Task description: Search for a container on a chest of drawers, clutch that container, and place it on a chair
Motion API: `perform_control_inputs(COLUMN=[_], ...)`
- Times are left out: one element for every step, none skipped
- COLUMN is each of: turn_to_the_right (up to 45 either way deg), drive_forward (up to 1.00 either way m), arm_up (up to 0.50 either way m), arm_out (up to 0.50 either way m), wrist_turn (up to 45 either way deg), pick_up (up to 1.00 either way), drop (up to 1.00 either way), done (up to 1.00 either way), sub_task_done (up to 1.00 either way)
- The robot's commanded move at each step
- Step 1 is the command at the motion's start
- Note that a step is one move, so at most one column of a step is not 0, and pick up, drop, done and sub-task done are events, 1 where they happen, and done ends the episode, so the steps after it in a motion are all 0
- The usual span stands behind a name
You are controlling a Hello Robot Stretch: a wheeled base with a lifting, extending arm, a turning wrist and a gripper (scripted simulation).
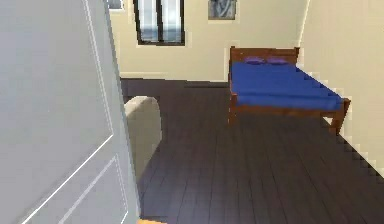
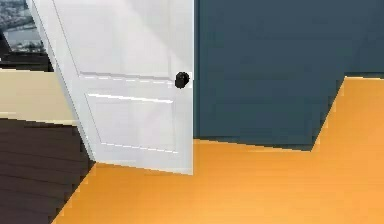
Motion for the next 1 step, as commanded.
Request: perform_control_inputs(turn_to_the_right=[3.0], drive_forward=[0.0], arm_up=[0.0], arm_out=[0.0], wrist_turn=[0.0], pick_up=[0.0], drop=[0.0], done=[0.0], sub_task_done=[0.0])
